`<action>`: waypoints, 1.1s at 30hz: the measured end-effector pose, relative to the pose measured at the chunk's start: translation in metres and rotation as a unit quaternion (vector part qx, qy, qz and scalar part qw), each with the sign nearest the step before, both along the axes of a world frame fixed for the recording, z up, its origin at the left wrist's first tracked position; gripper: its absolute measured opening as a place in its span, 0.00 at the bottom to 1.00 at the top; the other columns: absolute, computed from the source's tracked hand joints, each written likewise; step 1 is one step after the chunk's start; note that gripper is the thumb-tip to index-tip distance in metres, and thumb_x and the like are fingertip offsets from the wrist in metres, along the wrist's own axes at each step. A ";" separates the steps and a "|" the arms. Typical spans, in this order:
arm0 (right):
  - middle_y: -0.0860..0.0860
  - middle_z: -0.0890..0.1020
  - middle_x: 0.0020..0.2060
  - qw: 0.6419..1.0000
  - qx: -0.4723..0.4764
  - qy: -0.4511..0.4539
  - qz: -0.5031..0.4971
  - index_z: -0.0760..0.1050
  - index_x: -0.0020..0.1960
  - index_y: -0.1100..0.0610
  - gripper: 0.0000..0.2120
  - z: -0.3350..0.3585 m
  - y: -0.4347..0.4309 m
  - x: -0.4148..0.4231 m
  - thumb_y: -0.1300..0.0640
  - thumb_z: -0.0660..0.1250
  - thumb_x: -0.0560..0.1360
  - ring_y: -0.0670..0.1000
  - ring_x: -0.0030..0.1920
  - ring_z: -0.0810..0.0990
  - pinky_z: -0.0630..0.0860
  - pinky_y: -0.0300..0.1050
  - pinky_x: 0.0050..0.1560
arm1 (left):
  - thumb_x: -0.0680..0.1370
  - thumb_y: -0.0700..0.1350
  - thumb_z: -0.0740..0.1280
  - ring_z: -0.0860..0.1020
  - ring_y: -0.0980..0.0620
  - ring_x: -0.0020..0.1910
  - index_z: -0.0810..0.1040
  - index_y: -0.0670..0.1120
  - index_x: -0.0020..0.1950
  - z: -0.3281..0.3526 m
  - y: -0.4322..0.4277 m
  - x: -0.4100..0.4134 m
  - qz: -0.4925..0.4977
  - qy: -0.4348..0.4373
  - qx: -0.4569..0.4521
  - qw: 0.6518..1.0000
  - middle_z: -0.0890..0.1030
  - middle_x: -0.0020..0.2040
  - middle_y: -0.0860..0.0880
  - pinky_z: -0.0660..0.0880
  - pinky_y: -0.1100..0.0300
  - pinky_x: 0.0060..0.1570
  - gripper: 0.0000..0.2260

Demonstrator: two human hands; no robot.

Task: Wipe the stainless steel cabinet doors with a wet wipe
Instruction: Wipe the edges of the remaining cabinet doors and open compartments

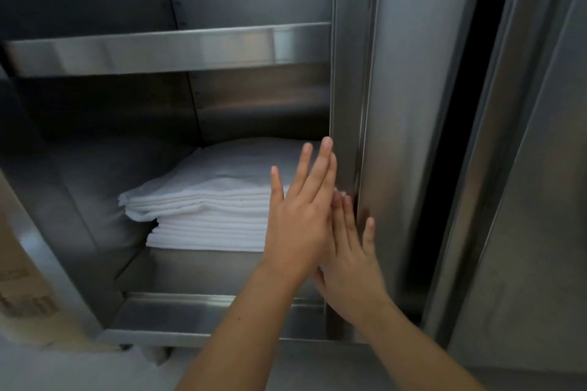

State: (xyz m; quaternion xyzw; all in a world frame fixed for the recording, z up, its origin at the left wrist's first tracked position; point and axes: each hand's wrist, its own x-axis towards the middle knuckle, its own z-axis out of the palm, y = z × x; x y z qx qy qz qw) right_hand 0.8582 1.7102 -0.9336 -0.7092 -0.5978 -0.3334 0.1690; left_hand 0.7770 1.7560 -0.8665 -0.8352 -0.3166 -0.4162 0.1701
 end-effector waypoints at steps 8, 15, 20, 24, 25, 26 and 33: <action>0.63 0.64 0.68 0.999 0.009 -0.030 0.043 0.68 0.67 0.66 0.32 0.028 -0.002 0.015 0.47 0.54 0.69 0.62 0.67 0.68 0.47 0.56 0.69 | 0.73 0.39 0.62 0.49 0.44 0.73 0.60 0.41 0.73 0.043 0.000 0.005 -0.016 -0.033 -0.008 0.999 0.51 0.74 0.51 0.45 0.38 0.64 0.29; 0.63 0.65 0.68 0.996 0.047 -0.056 0.041 0.64 0.68 0.66 0.32 0.057 0.001 0.015 0.49 0.54 0.70 0.63 0.68 0.65 0.50 0.58 0.68 | 0.76 0.44 0.50 0.50 0.47 0.74 0.64 0.43 0.72 0.064 0.001 -0.004 -0.059 -0.032 -0.035 0.997 0.52 0.74 0.53 0.44 0.40 0.66 0.24; 0.62 0.66 0.69 0.995 0.024 -0.093 0.029 0.66 0.69 0.64 0.31 0.070 -0.004 0.020 0.48 0.54 0.71 0.60 0.68 0.67 0.49 0.59 0.69 | 0.79 0.49 0.47 0.42 0.56 0.75 0.57 0.47 0.75 0.067 0.005 -0.011 -0.085 -0.015 -0.060 0.994 0.45 0.75 0.59 0.37 0.48 0.68 0.24; 0.63 0.63 0.70 0.994 0.040 -0.099 0.029 0.62 0.70 0.64 0.31 0.092 -0.003 0.019 0.48 0.54 0.72 0.62 0.69 0.65 0.46 0.58 0.69 | 0.78 0.55 0.45 0.37 0.60 0.73 0.50 0.53 0.72 0.075 0.007 -0.014 -0.098 -0.023 -0.086 0.991 0.41 0.73 0.64 0.30 0.55 0.67 0.22; 0.63 0.62 0.70 0.994 0.047 -0.100 0.027 0.61 0.70 0.64 0.32 0.098 -0.001 0.018 0.47 0.54 0.72 0.62 0.70 0.63 0.45 0.58 0.69 | 0.78 0.56 0.44 0.36 0.61 0.73 0.49 0.55 0.72 0.077 0.007 -0.015 -0.105 -0.026 -0.094 0.990 0.40 0.73 0.65 0.28 0.57 0.66 0.22; 0.63 0.61 0.71 0.993 0.051 -0.100 0.024 0.60 0.71 0.64 0.33 0.105 0.001 0.017 0.46 0.55 0.72 0.62 0.71 0.61 0.45 0.58 0.70 | 0.78 0.58 0.44 0.36 0.62 0.73 0.48 0.56 0.72 0.079 0.007 -0.016 -0.112 -0.026 -0.102 0.988 0.40 0.73 0.66 0.27 0.58 0.66 0.23; 0.63 0.59 0.72 0.993 0.054 -0.095 0.035 0.55 0.73 0.64 0.35 0.128 0.001 0.020 0.44 0.54 0.73 0.63 0.71 0.59 0.45 0.58 0.69 | 0.74 0.67 0.41 0.34 0.63 0.72 0.46 0.59 0.72 0.094 0.009 -0.033 -0.112 -0.025 -0.141 0.983 0.39 0.72 0.67 0.23 0.62 0.64 0.28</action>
